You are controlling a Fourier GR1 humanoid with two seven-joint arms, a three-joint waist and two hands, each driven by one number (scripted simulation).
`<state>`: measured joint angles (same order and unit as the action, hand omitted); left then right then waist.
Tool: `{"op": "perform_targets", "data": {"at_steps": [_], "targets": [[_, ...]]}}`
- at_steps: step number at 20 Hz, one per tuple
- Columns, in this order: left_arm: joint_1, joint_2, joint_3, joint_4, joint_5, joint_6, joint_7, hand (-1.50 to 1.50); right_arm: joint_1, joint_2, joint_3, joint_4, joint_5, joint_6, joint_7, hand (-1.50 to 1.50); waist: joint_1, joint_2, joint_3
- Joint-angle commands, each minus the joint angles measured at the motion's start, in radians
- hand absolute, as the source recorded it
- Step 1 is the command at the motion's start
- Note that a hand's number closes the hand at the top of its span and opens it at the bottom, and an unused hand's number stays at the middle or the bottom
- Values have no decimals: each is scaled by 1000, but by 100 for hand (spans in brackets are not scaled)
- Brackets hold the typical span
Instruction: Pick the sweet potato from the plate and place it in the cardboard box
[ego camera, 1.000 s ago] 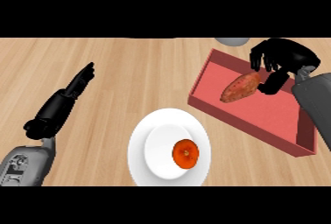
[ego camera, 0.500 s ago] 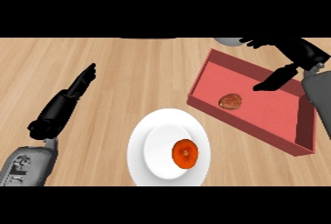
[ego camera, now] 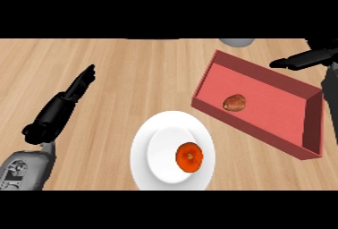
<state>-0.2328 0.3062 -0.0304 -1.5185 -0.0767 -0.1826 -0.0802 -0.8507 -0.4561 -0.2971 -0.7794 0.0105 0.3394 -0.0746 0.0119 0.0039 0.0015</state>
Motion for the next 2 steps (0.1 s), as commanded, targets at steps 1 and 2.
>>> {"op": "perform_targets", "data": {"at_steps": [1, 2], "targets": [[-51, -16, -1, 24, -10, 4, 8, 0, -70, -89, -107, 165, -60, 17, -10, -150, 10, 8, 0], [24, -27, -21, -39, -5, 0, 5, 0, -32, -99, -120, 185, -48, -6, -93, -150, 19, 7, 0]]}}
